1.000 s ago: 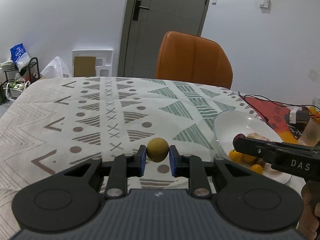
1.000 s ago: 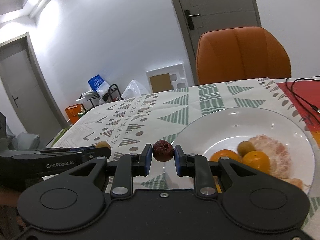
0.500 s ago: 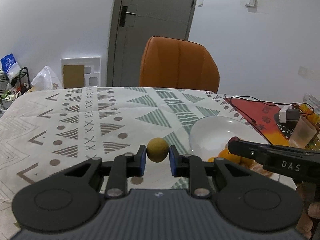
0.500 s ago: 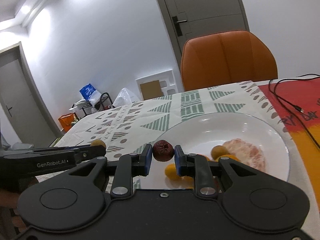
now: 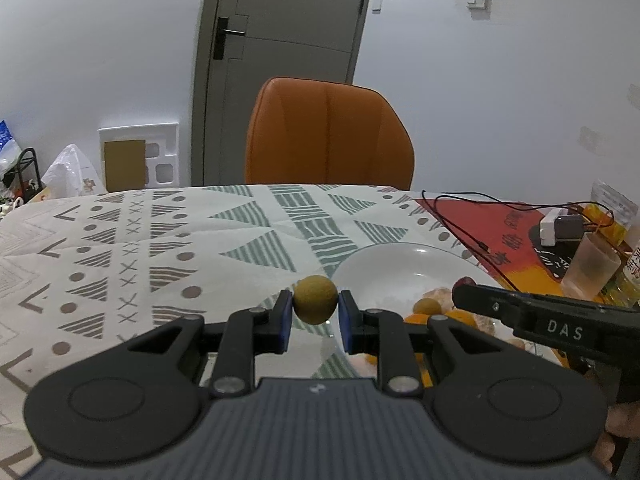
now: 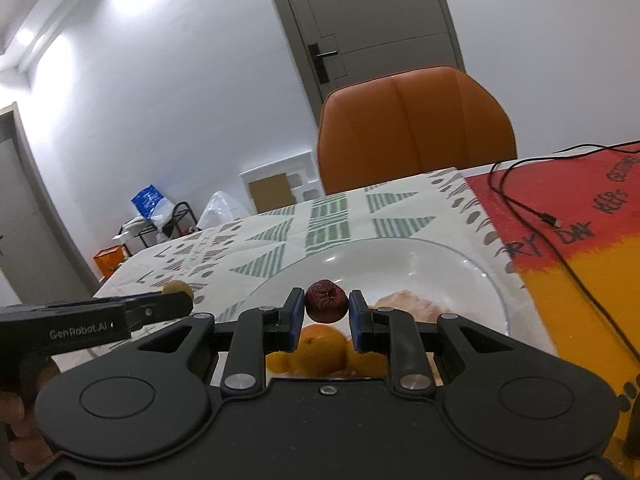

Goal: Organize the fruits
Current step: 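Carry the plum with the right tool while the left tool carries the green-yellow fruit to the plate, then open the right tool over the plate while the left tool releases its fruit there, then pull both open tools back from the plate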

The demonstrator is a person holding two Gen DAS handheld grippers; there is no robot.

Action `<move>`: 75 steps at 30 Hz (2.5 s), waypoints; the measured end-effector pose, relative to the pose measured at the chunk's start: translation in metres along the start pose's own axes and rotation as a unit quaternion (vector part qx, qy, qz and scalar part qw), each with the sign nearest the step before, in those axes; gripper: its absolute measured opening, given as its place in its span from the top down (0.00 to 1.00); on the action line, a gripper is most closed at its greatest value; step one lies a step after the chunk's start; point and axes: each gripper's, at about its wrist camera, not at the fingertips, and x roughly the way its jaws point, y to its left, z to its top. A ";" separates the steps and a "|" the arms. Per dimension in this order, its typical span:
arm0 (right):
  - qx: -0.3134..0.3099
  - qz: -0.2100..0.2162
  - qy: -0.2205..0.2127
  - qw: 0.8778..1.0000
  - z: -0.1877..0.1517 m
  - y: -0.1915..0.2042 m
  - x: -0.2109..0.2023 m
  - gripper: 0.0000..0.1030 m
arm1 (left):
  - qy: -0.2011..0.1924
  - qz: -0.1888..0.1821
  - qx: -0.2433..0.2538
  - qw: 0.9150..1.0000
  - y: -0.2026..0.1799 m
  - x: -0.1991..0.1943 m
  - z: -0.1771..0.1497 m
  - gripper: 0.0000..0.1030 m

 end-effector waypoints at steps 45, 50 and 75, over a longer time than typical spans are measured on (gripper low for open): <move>0.027 -0.009 0.005 1.000 -0.004 0.005 -0.011 0.56 | -0.016 -0.001 -0.026 1.000 0.007 -0.002 0.007 0.49; 0.021 -0.010 0.000 1.000 -0.005 0.018 -0.019 0.49 | -0.022 0.002 -0.035 0.999 0.018 -0.017 0.002 0.34; -0.006 -0.007 -0.014 1.000 -0.010 0.064 -0.075 0.00 | -0.040 0.066 -0.047 0.996 0.049 -0.105 -0.024 0.00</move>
